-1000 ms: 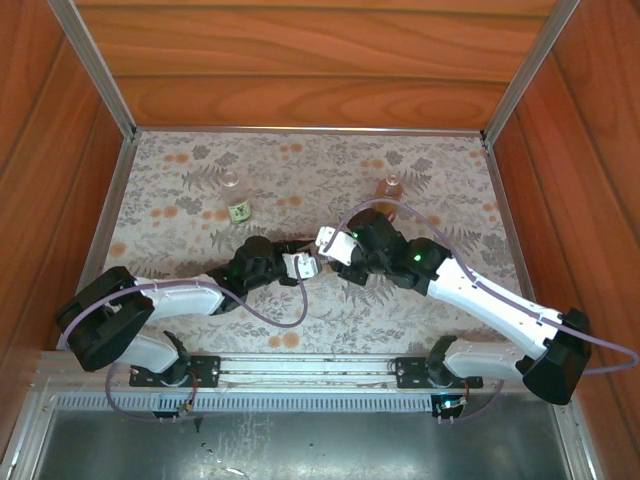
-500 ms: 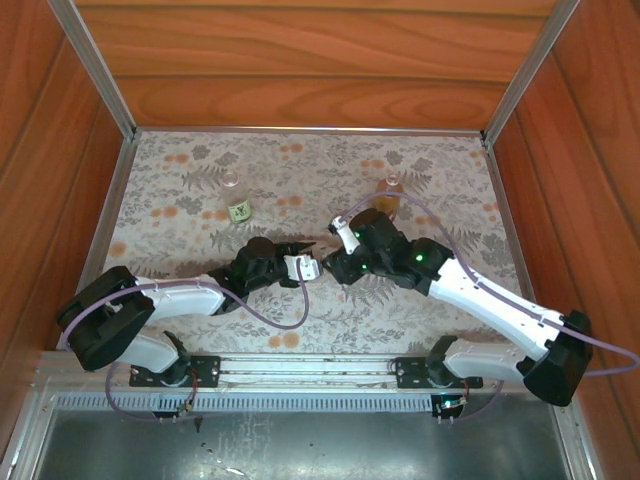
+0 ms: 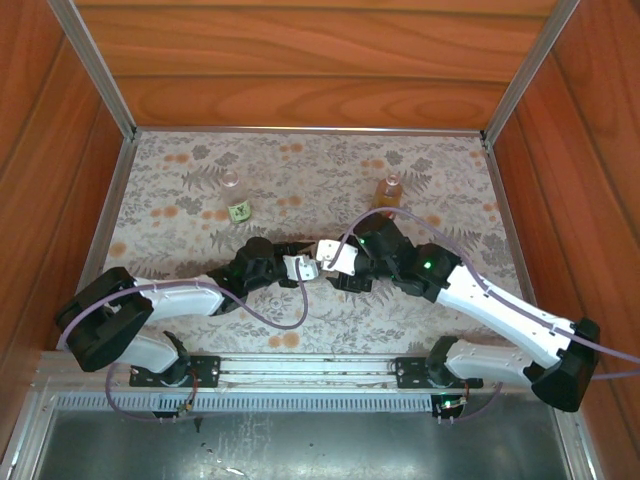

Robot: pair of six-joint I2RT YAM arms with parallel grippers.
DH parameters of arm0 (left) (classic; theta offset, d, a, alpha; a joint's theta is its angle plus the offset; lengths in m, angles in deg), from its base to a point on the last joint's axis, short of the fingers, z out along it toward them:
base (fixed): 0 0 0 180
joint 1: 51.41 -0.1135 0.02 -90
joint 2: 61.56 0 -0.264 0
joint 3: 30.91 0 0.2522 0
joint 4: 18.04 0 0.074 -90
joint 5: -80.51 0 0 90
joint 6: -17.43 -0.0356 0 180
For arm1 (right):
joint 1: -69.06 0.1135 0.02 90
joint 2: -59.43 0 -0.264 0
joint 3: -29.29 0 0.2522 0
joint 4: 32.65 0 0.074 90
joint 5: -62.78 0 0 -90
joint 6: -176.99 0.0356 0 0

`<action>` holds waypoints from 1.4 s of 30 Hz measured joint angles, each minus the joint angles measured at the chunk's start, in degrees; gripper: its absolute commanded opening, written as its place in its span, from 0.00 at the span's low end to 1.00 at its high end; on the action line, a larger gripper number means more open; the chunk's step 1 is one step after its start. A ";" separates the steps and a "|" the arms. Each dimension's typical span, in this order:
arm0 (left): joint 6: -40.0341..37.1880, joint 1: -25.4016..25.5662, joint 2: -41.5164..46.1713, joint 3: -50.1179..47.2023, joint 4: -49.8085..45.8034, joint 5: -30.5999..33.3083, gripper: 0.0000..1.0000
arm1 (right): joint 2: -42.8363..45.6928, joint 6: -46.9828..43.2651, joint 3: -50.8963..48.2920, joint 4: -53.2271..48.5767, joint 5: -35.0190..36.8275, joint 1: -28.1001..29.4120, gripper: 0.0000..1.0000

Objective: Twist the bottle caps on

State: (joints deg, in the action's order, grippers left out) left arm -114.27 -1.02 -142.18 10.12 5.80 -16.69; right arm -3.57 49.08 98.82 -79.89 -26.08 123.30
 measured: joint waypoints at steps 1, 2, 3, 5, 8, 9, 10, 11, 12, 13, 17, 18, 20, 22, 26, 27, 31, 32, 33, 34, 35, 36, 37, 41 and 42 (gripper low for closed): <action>0.00 0.00 0.07 0.00 0.00 -0.15 0.45 | -0.66 -1.25 0.00 0.28 0.55 0.13 0.63; 0.00 0.00 0.13 0.00 0.00 -0.24 0.45 | -1.14 -1.97 0.00 0.52 0.98 0.15 0.60; 0.00 0.00 0.22 0.00 0.02 -0.39 0.45 | -1.77 -2.67 0.02 0.74 1.66 0.13 0.58; 0.02 0.00 0.39 -0.02 0.00 -0.59 0.45 | -2.93 -3.39 0.13 1.05 2.60 0.13 0.53; -0.11 0.00 0.50 -0.02 -0.28 -0.63 0.45 | -3.45 -3.82 0.13 1.33 3.78 0.13 0.48; -0.13 0.00 0.52 -0.02 -0.28 -0.66 0.45 | -3.45 -3.91 0.13 1.38 4.00 0.13 0.47; -0.13 0.00 0.55 -0.02 -0.31 -0.66 0.45 | -3.43 -3.91 0.13 1.40 4.15 0.13 0.47; -0.13 0.00 0.57 -0.02 -0.35 -0.63 0.45 | -3.43 -3.93 0.13 1.38 4.22 0.13 0.48; -0.13 0.00 0.61 -0.02 -0.37 -0.63 0.45 | -3.41 -3.91 0.13 1.38 4.28 0.13 0.51; -0.13 0.00 0.61 -0.02 -0.37 -0.63 0.45 | -3.39 -3.96 0.13 1.33 4.35 0.13 0.54; -0.11 0.00 0.61 -0.02 -0.35 -0.61 0.45 | -3.19 -4.02 0.13 0.72 4.33 0.13 0.53; -0.11 0.00 0.61 -0.02 -0.35 -0.61 0.45 | -3.04 -4.02 0.13 0.68 4.33 0.13 0.52; -0.13 0.00 0.61 -0.02 -0.35 -0.61 0.45 | -2.69 -4.02 0.13 0.55 4.35 0.13 0.48; -0.11 0.00 0.61 -0.02 -0.37 -0.63 0.45 | -2.47 -4.00 0.13 0.52 4.46 0.13 0.47; -0.11 0.00 0.61 -0.02 -0.35 -0.63 0.45 | -2.29 -4.00 0.13 0.50 4.55 0.13 0.44; -0.11 0.00 0.61 -0.02 -0.35 -0.63 0.44 | -2.29 -4.02 0.13 0.48 4.55 0.13 0.41; 0.11 0.00 0.61 0.00 -0.35 -0.76 0.45 | -2.27 -3.89 0.13 0.57 4.59 0.13 0.26; 0.11 0.00 0.61 0.00 -0.35 -0.76 0.45 | -2.27 -3.85 0.13 0.57 4.61 0.13 0.22; 0.11 0.00 0.61 0.00 -0.35 -0.76 0.45 | -2.27 -3.78 0.13 0.57 4.61 0.13 0.17; 0.11 0.00 0.61 0.00 -0.35 -0.76 0.45 | -2.27 -3.41 0.13 0.63 4.63 0.13 0.12; 0.11 0.00 0.61 0.00 -0.35 -0.74 0.45 | -2.27 -2.86 0.11 0.72 4.68 0.13 0.07; 0.13 0.00 0.61 0.00 -0.35 -0.72 0.45 | -2.27 -2.27 0.11 0.81 4.72 0.13 0.03; 0.13 -0.02 0.61 0.00 -0.35 -0.61 0.45 | -2.27 -1.16 0.09 0.92 4.79 0.13 0.00; 0.26 -0.02 0.61 0.00 -0.66 -0.63 0.45 | -2.27 6.84 -0.11 1.18 5.05 0.13 0.00; 0.33 -0.02 0.61 0.00 -0.74 -0.70 0.45 | -2.27 9.18 -0.11 1.14 5.33 0.13 0.00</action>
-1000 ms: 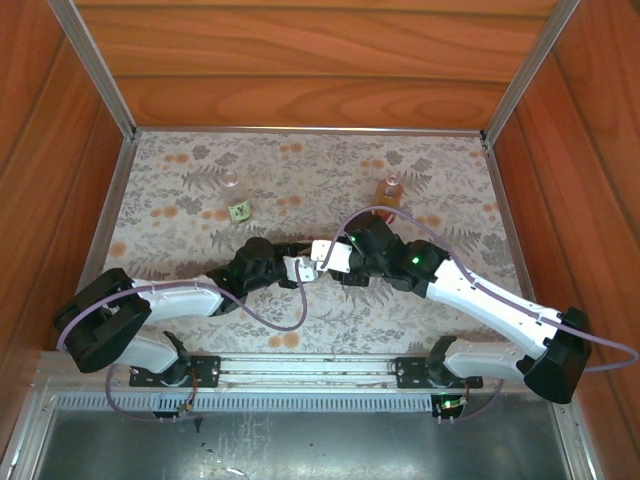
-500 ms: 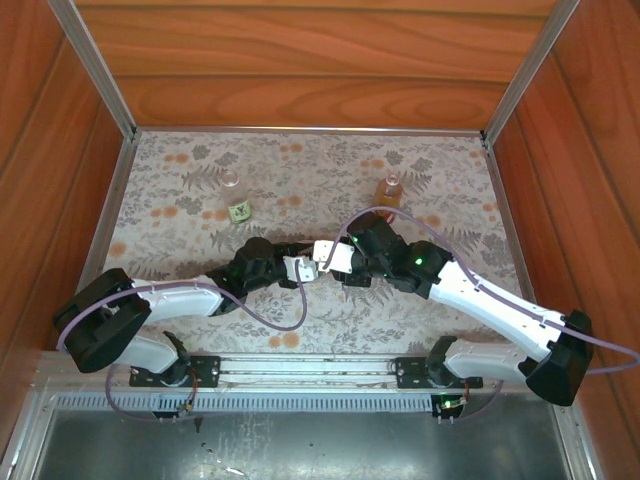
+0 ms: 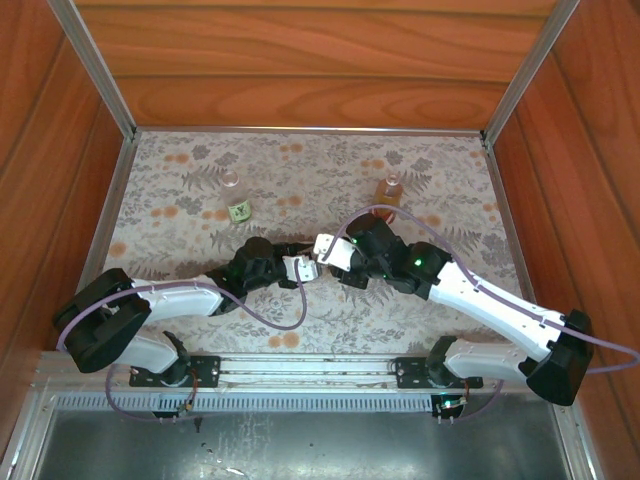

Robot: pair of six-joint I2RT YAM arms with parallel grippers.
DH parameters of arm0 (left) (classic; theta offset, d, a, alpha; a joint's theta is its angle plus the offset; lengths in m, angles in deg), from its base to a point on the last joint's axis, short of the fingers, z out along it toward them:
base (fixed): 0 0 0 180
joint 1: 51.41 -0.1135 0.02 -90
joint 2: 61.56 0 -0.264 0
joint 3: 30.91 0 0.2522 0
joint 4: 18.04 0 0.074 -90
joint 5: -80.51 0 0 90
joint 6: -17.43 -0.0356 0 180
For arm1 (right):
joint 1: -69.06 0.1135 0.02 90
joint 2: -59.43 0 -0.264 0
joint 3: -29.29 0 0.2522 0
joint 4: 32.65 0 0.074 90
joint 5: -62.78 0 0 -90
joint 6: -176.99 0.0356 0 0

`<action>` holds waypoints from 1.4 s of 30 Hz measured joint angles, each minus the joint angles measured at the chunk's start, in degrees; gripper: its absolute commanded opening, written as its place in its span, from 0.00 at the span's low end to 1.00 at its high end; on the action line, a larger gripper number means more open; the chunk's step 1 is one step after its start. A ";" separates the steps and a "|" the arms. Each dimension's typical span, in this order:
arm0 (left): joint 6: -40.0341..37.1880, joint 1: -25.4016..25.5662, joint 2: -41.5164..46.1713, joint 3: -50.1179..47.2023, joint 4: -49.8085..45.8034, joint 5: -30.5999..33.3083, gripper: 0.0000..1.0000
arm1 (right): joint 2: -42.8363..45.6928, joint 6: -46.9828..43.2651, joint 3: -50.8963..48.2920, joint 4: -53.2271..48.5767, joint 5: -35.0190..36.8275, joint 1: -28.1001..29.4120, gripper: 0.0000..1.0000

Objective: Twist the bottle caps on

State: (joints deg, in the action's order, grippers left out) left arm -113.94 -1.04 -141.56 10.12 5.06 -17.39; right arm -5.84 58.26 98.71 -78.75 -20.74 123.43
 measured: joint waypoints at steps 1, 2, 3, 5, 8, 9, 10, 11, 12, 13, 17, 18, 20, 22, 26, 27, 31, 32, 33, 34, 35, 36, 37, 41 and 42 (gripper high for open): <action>0.07 0.00 0.00 0.00 -0.04 -0.07 0.45 | 0.00 3.23 0.00 0.04 0.35 0.00 0.00; 0.07 0.00 0.00 0.00 -0.07 -0.07 0.45 | -0.02 6.29 0.00 0.09 0.50 0.00 0.00; 0.07 0.00 0.00 0.00 -0.07 -0.07 0.45 | -0.02 8.94 0.00 0.11 0.55 -0.02 0.00; 0.07 0.00 0.00 0.00 -0.09 -0.04 0.44 | -0.02 14.36 0.00 0.15 0.57 -0.04 0.00; 0.07 0.00 0.00 0.00 -0.09 -0.04 0.44 | -0.02 19.15 0.00 0.15 0.55 -0.09 0.24; 0.17 0.02 0.00 0.00 -0.09 -0.07 0.45 | 0.00 19.50 0.00 0.15 0.50 -0.09 0.38; 0.46 0.00 0.00 0.00 -0.09 -0.11 0.45 | 0.24 19.50 -0.15 0.35 0.39 -0.11 0.53; 1.14 0.00 0.00 0.00 0.00 -0.22 0.45 | 0.90 19.76 -0.76 1.03 0.24 -0.24 0.62; 1.77 -0.04 0.00 0.02 0.02 -0.33 0.45 | 1.77 20.02 -1.55 1.86 0.00 -0.50 0.68; 3.19 -0.26 0.04 0.02 -0.04 -0.83 0.45 | 3.26 20.15 -2.54 2.80 -0.42 -0.87 0.73; 10.29 -2.56 0.66 0.04 -0.11 -5.18 0.44 | 11.34 19.45 -6.97 9.05 -3.21 -1.73 0.76; 12.28 -3.28 1.05 0.09 -0.13 -6.38 0.44 | 13.20 19.26 -8.22 11.04 -3.89 -2.03 0.76; 16.90 -4.83 2.32 0.22 -0.17 -9.22 0.44 | 16.96 18.99 -11.06 15.82 -5.92 -2.80 0.77; 20.46 -5.88 3.65 0.50 -0.20 -12.00 0.44 | 19.12 18.99 -13.05 19.76 -8.09 -3.74 0.77; 25.05 -6.49 5.57 1.60 -0.15 -16.48 0.44 | 18.82 19.17 -14.10 26.08 -11.45 -5.79 0.75; 25.83 -6.49 5.81 1.88 -0.11 -17.42 0.44 | 18.34 19.21 -14.10 27.28 -12.04 -6.14 0.74; 28.06 -6.49 5.90 2.80 -0.09 -20.06 0.44 | 14.47 19.74 -13.75 32.00 -15.63 -7.34 0.63; 28.39 -6.49 5.90 2.91 -0.11 -20.52 0.44 | 13.20 19.89 -13.46 32.63 -16.65 -7.58 0.60; 28.63 -6.49 5.90 2.97 -0.11 -20.83 0.44 | 11.89 19.96 -13.07 32.89 -17.68 -7.61 0.55; 28.89 -6.49 5.90 3.04 -0.11 -21.00 0.44 | 10.82 20.15 -12.72 33.03 -18.58 -7.63 0.51; 29.16 -6.49 5.90 3.08 -0.11 -21.24 0.44 | 9.77 20.39 -12.35 33.14 -19.28 -7.72 0.46; 29.33 -6.49 5.90 3.08 -0.22 -21.53 0.44 | 8.96 20.52 -11.96 33.35 -19.85 -7.93 0.41; 29.51 -6.49 5.90 3.08 -0.24 -21.46 0.44 | 8.61 20.61 -11.78 33.42 -20.37 -8.17 0.35; 29.73 -6.49 5.90 3.08 -0.28 -21.16 0.59 | 8.41 20.79 -11.74 33.57 -21.42 -8.66 0.24; 29.75 -6.49 5.90 3.08 -0.28 -20.83 0.71 | 8.41 20.79 -11.74 33.53 -21.40 -8.66 0.24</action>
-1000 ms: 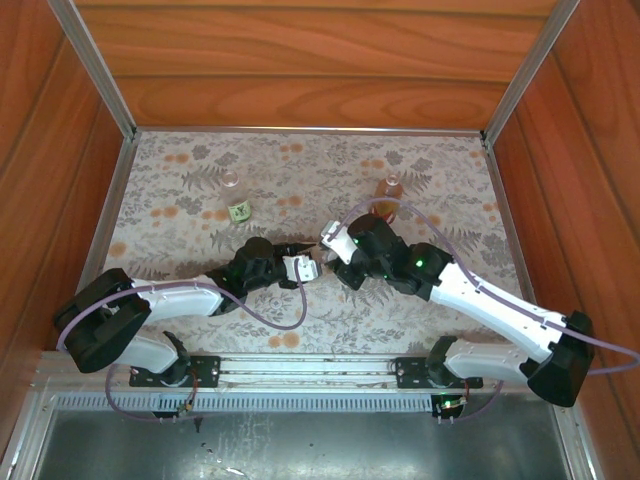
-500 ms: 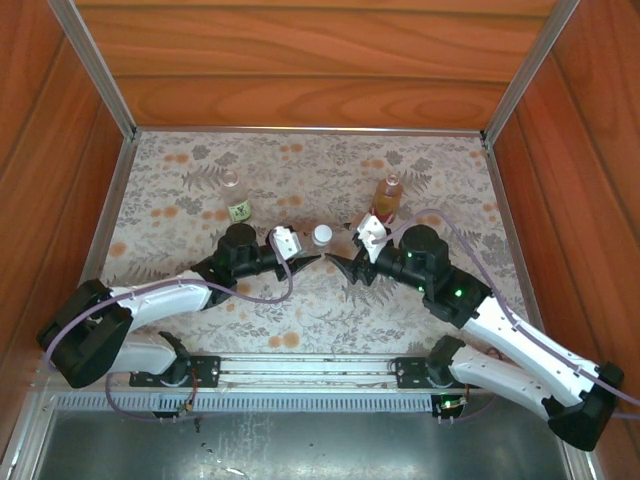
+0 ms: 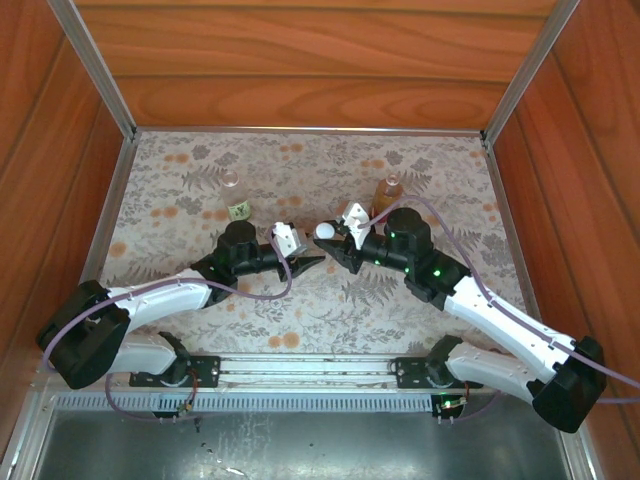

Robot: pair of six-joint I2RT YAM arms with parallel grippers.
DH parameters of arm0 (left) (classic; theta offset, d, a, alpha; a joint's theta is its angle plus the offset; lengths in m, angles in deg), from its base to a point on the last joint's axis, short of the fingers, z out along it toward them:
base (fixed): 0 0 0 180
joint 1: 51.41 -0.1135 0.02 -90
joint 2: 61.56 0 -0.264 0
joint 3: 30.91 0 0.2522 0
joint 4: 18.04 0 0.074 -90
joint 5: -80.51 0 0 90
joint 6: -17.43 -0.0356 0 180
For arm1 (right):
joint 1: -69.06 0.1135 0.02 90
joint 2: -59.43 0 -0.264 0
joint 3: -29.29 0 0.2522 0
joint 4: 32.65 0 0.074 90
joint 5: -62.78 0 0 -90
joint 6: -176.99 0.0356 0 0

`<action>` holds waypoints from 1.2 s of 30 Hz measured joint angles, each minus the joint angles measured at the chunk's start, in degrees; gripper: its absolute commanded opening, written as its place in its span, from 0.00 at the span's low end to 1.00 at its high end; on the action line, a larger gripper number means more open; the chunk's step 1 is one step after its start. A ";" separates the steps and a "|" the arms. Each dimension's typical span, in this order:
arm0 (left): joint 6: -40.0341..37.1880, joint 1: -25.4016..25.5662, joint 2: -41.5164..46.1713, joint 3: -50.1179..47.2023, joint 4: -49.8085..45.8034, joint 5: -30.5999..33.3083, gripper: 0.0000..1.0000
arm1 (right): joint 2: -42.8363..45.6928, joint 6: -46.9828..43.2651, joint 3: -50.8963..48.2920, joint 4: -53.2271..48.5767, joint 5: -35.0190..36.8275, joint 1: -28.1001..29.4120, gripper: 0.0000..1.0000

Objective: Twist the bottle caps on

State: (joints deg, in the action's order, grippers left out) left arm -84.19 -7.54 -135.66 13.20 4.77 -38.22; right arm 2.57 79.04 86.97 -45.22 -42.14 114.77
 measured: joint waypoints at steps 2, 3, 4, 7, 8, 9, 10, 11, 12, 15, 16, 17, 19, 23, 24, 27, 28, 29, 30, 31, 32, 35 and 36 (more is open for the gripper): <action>-0.15 0.00 0.00 -0.04 -0.04 0.76 0.90 | 0.00 0.28 0.00 -0.04 0.37 0.00 0.24; 0.04 0.02 0.00 -0.04 -0.07 1.55 0.96 | 0.00 0.63 0.00 -0.09 0.66 0.00 0.21; -0.09 0.00 0.00 -0.13 0.02 2.36 1.00 | -0.07 0.94 0.00 -0.11 1.38 0.00 0.19; 0.11 -0.07 0.00 -1.22 0.33 6.12 1.00 | -1.33 2.45 0.09 0.59 5.55 -0.17 0.10; 0.15 -0.31 0.00 -1.90 0.37 7.30 1.00 | -2.21 2.93 0.11 1.31 6.80 -0.57 0.09; 0.31 -0.46 0.00 -2.73 0.37 8.76 1.00 | -3.56 3.63 0.24 2.10 8.04 -1.31 0.08; 0.70 -0.68 0.00 -3.50 0.35 9.86 1.00 | -5.11 4.22 0.59 2.82 9.07 -2.21 0.07; 1.18 -0.98 0.00 -4.24 0.35 11.06 1.00 | -7.17 4.87 1.20 3.48 10.08 -3.23 0.06; 1.64 -1.25 -0.02 -4.90 0.35 12.11 1.00 | -9.55 5.44 2.19 4.09 11.02 -4.35 0.03; 3.65 -1.77 -0.02 -6.84 1.01 14.53 1.00 | -17.62 6.78 6.71 5.53 13.60 -6.88 0.03; 4.26 -1.84 -0.02 -7.41 1.36 15.21 1.00 | -20.20 7.06 8.35 6.05 14.23 -7.58 0.04; 5.16 -1.86 -0.02 -8.20 1.95 16.11 1.00 | -23.15 7.23 10.34 6.69 14.86 -8.31 0.04; 6.60 -1.86 -0.02 -9.60 3.04 17.73 1.00 | -28.68 7.48 14.36 7.65 15.82 -9.51 0.04; 9.11 -1.86 0.11 -12.28 4.72 20.52 1.00 | -40.15 7.80 24.00 8.22 16.15 -11.67 0.08; 9.57 -1.86 0.37 -12.79 4.79 21.00 1.00 | -42.95 7.82 26.47 8.11 16.11 -12.11 0.08; 10.51 -1.88 2.03 -14.12 5.18 22.47 1.00 | -49.72 7.80 32.26 7.96 15.76 -13.20 0.10; 10.64 -1.88 2.60 -14.47 5.40 22.69 1.00 | -51.36 7.85 33.55 7.91 15.65 -13.51 0.12; 10.86 -1.88 3.19 -14.73 5.60 22.95 1.00 | -53.05 7.85 34.91 7.72 15.39 -13.75 0.13; 11.10 -1.90 3.63 -14.93 5.90 23.12 1.00 | -54.62 7.85 36.20 7.45 15.15 -13.97 0.14; 11.30 -1.90 3.91 -15.02 5.97 23.19 1.00 | -55.65 7.78 36.98 7.32 15.06 -14.03 0.16; 11.45 -1.90 4.15 -15.13 6.10 23.39 1.00 | -56.70 7.63 37.64 7.32 14.91 -14.29 0.19; 11.54 -1.90 4.39 -15.30 6.29 23.61 1.00 | -57.64 7.21 38.29 7.80 14.71 -14.38 0.32; 11.56 -1.90 4.39 -15.30 6.27 23.76 1.00 | -57.68 7.06 38.38 7.67 14.71 -14.36 0.40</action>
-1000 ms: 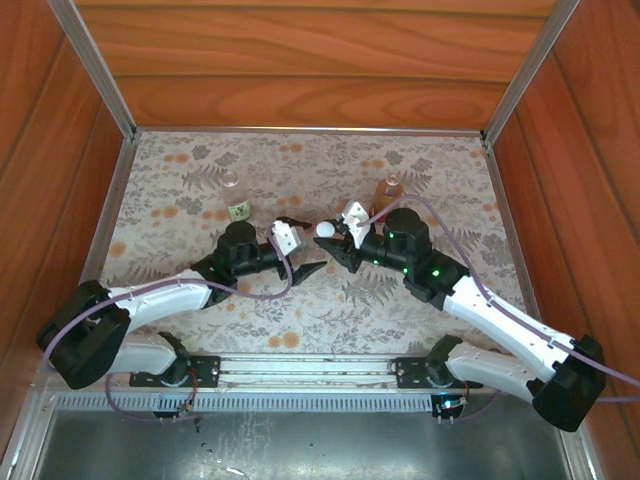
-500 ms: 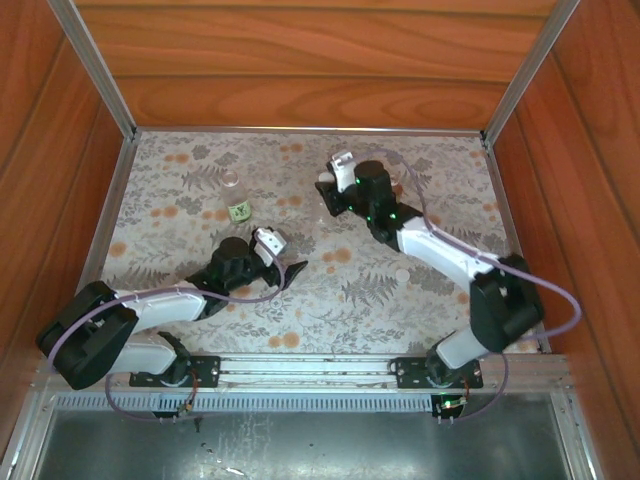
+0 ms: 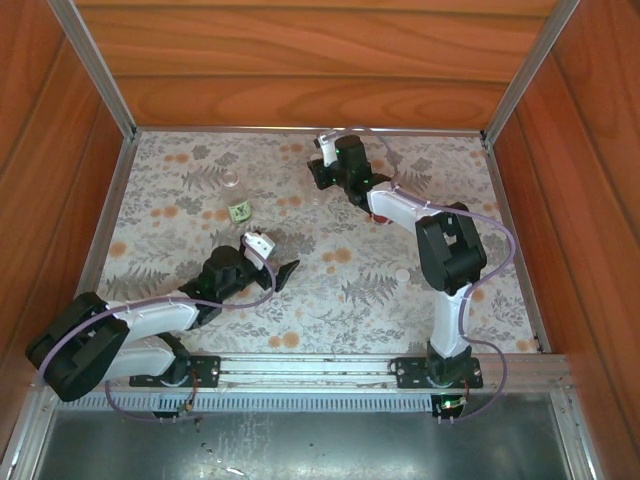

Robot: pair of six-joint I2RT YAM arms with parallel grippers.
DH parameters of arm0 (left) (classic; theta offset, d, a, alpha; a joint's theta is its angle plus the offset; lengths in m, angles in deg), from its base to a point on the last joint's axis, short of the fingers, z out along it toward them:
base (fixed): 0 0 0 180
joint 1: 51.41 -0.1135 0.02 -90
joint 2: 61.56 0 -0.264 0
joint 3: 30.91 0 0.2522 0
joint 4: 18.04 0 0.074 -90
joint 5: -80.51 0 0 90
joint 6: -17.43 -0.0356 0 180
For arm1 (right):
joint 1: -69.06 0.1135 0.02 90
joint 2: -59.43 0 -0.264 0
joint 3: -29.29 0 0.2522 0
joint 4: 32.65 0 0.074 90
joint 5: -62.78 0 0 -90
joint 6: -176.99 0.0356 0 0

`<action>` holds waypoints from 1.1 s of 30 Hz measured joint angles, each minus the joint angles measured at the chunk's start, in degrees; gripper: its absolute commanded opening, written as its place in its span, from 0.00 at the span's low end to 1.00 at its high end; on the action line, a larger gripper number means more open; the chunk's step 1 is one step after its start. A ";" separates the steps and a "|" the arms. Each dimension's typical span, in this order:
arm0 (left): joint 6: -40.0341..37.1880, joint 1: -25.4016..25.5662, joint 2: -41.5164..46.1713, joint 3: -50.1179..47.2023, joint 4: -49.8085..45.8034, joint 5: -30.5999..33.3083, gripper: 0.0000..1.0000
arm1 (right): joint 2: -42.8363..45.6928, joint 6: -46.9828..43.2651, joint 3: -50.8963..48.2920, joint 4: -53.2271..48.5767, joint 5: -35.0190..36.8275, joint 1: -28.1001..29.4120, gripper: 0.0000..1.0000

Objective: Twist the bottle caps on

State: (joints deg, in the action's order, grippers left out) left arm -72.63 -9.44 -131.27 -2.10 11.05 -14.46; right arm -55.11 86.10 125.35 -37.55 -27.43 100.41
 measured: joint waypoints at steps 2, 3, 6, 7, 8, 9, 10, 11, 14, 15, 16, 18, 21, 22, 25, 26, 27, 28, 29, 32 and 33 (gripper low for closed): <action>-0.02 0.00 0.00 0.00 0.02 0.15 1.00 | 0.00 -0.15 0.07 -0.26 0.02 0.00 0.56; -0.02 0.00 0.00 0.00 0.02 0.20 1.00 | 0.04 -0.28 0.07 -0.37 -0.04 0.00 0.62; -0.02 0.00 0.00 0.00 0.02 0.20 1.00 | 0.35 -0.92 0.07 -1.77 -0.07 0.00 0.73; -0.02 -0.02 0.00 0.00 0.02 0.20 1.00 | 0.61 -1.03 0.02 -2.32 -0.07 0.00 0.76; -0.02 -0.02 0.00 0.00 0.02 0.17 1.00 | 1.36 -1.09 -0.33 -2.82 -0.07 0.00 0.78; -0.02 -0.02 0.00 0.00 0.02 0.17 1.00 | 2.47 -1.03 -0.92 -3.10 -0.04 0.00 0.80; -0.02 0.00 0.00 0.00 0.02 0.15 1.00 | 3.82 -1.09 -1.70 -3.41 -0.07 0.00 0.81; -0.02 -0.02 0.00 0.00 0.02 0.09 1.00 | 5.42 -1.05 -2.64 -3.56 -0.02 0.00 0.83; -0.02 -0.02 -0.15 0.07 0.02 -0.46 1.00 | 12.07 -0.68 -6.71 -3.85 0.81 0.00 0.88; -0.02 -0.02 -0.42 0.26 0.02 -0.87 1.00 | 14.62 -0.48 -8.24 -3.74 1.53 -0.02 0.89; -0.04 -0.02 -0.76 0.57 0.04 -1.25 1.00 | 17.20 -0.22 -9.88 -3.78 2.36 -0.04 0.90; -0.02 -0.02 -1.27 1.16 0.02 -1.68 1.00 | 22.03 0.20 -13.14 -4.00 4.11 -0.39 0.90; -0.02 0.00 -1.88 2.16 0.09 -2.43 1.00 | 28.30 1.09 -17.20 -5.53 6.62 -2.10 0.90; -0.04 0.00 -2.19 2.54 0.11 -2.64 1.00 | 29.73 1.46 -18.08 -6.34 7.21 -3.13 0.90; -0.04 0.00 -3.19 3.37 0.28 -3.17 1.00 | 31.76 2.03 -19.28 -8.87 8.37 -6.60 0.90; -0.04 0.00 -3.56 3.58 0.42 -3.34 1.00 | 31.78 2.23 -19.34 -9.60 8.55 -7.65 0.90; -0.04 0.00 -3.93 3.80 0.48 -3.56 1.00 | 31.61 2.62 -19.34 -10.36 8.52 -8.79 0.90; -0.04 0.00 -4.39 4.09 0.50 -3.82 1.00 | 31.30 2.99 -19.34 -11.15 8.50 -9.84 0.88; -0.07 0.00 -4.72 4.31 0.52 -3.93 1.00 | 30.95 3.28 -19.34 -11.67 8.50 -10.64 0.86; -0.04 0.04 -5.49 4.72 0.68 -4.09 1.00 | 28.87 4.59 -19.26 -12.79 8.26 -12.59 0.77; -0.07 0.07 -5.60 4.76 0.79 -4.09 1.00 | 27.91 5.16 -19.23 -12.90 8.04 -13.11 0.73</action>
State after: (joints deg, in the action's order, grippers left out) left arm -72.70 -9.37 -136.86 2.66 11.83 -18.55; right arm -27.20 91.26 106.12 -50.45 -19.39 87.30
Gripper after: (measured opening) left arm 0.999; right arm 0.793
